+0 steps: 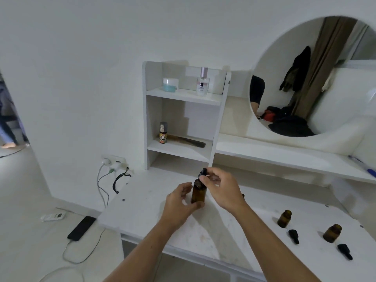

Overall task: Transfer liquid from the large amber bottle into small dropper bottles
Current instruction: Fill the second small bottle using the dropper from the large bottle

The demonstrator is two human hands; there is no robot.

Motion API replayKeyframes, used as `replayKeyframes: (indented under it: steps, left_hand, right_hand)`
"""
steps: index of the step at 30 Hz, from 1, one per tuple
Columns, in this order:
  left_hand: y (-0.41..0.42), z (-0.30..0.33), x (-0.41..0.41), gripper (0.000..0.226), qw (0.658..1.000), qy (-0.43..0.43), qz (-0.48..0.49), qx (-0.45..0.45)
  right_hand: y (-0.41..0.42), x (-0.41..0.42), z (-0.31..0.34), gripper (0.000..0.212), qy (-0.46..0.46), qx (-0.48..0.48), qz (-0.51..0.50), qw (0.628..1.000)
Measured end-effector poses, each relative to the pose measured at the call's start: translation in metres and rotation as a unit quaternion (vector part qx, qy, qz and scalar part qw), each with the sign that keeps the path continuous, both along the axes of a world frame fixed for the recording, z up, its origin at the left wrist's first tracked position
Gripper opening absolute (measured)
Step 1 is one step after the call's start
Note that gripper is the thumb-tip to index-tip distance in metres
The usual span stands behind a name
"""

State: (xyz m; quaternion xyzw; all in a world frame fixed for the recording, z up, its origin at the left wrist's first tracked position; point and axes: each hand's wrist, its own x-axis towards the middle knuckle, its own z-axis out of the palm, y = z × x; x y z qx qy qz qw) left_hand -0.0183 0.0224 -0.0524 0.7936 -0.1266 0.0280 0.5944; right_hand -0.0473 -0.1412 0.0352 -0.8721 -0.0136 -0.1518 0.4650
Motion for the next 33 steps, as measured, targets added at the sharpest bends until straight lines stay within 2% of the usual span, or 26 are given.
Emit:
replayKeyframes:
  steps: [4, 6, 14, 25, 33]
  left_hand:
    - [-0.007, -0.001, 0.009, 0.055, 1.000, 0.003, 0.003, -0.008]
    - [-0.007, -0.004, 0.012, 0.052, 1.000, 0.007, 0.000, -0.008]
    - [-0.006, -0.008, 0.015, 0.049, 1.000, 0.001, -0.014, -0.002]
    - [-0.007, -0.007, 0.013, 0.048, 1.000, -0.012, -0.016, 0.023]
    - [-0.007, -0.006, 0.012, 0.045, 0.999, -0.025, -0.016, 0.034]
  right_hand:
    - [0.002, 0.007, -0.002, 0.010, -0.021, 0.026, -0.018, 0.999]
    - [0.002, 0.009, -0.003, 0.012, -0.025, 0.037, -0.024, 0.999]
    - [0.007, 0.015, 0.001, 0.008, -0.024, 0.149, -0.039, 0.988]
    - [0.011, 0.015, 0.003, 0.014, -0.025, 0.173, -0.068, 0.982]
    - [0.009, 0.012, 0.004, 0.009, -0.006, 0.186, -0.028, 0.982]
